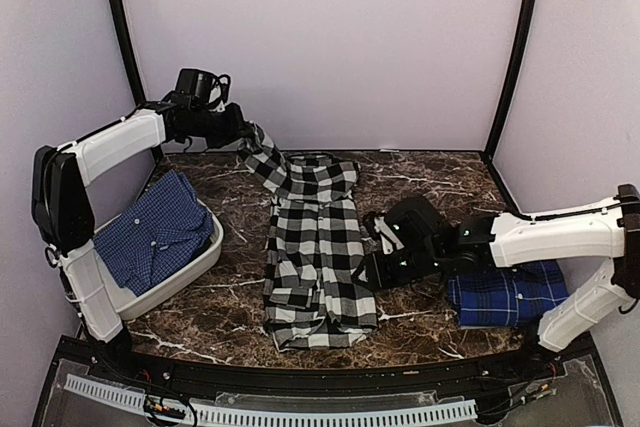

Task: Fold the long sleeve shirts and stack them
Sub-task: Fold the sleeve of the rectangle-folded shirt.

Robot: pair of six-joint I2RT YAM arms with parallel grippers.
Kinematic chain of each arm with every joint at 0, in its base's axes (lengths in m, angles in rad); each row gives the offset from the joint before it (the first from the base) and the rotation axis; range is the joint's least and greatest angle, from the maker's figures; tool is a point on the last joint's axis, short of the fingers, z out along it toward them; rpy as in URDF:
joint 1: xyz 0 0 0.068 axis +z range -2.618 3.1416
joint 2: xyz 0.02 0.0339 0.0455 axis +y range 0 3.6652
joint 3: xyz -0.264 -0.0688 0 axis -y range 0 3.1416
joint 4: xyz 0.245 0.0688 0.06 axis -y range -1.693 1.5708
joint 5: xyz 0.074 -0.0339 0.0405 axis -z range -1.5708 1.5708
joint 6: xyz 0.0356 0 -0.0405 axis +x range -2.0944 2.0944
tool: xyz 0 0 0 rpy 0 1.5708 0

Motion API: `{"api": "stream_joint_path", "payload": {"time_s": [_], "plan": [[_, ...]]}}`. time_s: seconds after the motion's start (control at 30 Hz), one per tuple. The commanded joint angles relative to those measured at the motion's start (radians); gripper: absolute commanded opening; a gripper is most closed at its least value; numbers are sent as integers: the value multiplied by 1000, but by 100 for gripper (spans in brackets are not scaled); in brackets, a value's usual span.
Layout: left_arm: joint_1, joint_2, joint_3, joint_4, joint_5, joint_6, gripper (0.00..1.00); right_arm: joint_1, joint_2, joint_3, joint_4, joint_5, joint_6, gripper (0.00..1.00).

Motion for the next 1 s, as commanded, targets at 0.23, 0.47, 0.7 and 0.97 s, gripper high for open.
{"api": "stream_joint_path", "payload": {"time_s": [0.23,0.47,0.7,0.97], "plan": [[-163,-20,-133,53,421,-71,0,-257,17,84,100,-27,-61,41],[-317,16,-360,270,569,-320,0,-303,108,151,134,-92,-88,43],[-371,32,-400,288,571,-354,37,-304,149,143,159,-117,-78,45],[-371,-45,-401,142,407,-240,63,-290,154,122,160,-161,-94,54]]}}
